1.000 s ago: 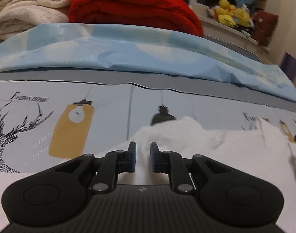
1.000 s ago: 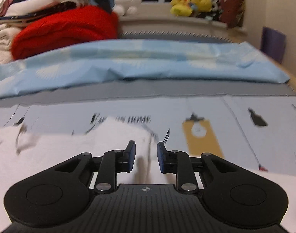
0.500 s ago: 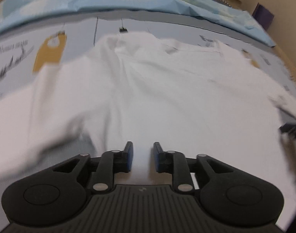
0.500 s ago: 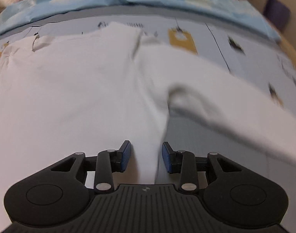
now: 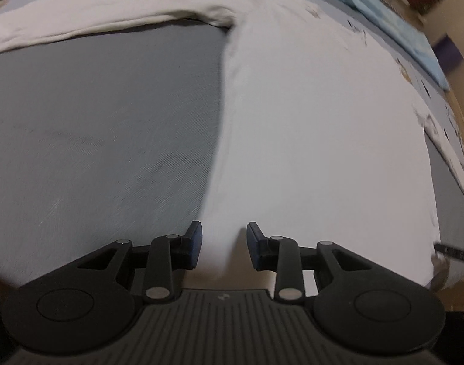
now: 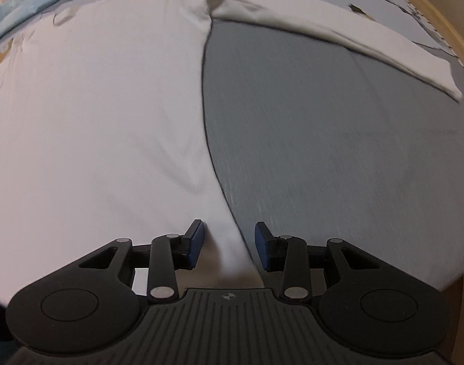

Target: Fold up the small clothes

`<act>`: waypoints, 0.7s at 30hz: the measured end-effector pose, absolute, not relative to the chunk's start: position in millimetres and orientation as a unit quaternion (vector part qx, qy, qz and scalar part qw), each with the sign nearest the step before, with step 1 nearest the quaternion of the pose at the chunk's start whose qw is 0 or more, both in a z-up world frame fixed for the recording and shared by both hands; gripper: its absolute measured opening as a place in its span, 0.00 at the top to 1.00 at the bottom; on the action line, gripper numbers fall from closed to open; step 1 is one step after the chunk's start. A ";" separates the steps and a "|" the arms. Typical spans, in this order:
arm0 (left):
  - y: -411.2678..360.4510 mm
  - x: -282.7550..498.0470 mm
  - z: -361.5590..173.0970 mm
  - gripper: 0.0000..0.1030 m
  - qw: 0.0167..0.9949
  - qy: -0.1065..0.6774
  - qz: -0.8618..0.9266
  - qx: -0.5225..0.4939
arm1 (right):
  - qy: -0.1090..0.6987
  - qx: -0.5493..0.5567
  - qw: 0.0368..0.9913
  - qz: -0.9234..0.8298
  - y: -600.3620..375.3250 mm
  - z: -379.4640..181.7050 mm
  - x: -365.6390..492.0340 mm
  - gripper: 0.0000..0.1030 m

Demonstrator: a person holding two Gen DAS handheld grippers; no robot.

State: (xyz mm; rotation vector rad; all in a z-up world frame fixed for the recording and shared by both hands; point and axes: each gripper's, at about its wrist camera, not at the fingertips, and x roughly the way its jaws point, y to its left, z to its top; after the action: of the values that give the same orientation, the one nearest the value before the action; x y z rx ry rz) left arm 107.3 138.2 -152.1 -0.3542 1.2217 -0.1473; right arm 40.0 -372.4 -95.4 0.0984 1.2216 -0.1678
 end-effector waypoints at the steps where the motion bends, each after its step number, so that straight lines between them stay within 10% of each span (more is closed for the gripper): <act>1: 142.7 99.9 -151.5 0.65 0.802 0.570 -0.060 -0.170 | 0.572 0.052 0.814 -0.082 -373.3 -94.9 34.7 0.63; 4: 149.1 86.6 -155.2 0.66 0.790 0.581 -0.055 -0.188 | 0.570 0.061 0.815 -0.089 -374.4 -94.1 21.9 0.66; 6: 144.6 78.4 -154.9 0.69 0.792 0.583 -0.063 -0.169 | 0.566 0.059 0.817 -0.090 -372.6 -92.6 16.0 0.93; 8: 140.8 75.8 -153.4 0.96 0.796 0.582 -0.065 -0.152 | 0.555 0.079 0.822 -0.100 -376.1 -85.1 8.7 0.94; 21: 137.1 57.9 -137.8 0.93 0.805 0.582 -0.038 -0.109 | 0.550 0.068 0.817 -0.161 -374.7 -73.5 -21.8 0.94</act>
State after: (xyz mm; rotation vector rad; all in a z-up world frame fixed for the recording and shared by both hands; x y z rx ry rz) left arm 57.9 137.1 -137.8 -0.2340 1.2459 -0.0821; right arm -21.8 -374.7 -73.5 0.1451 1.1718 -0.3429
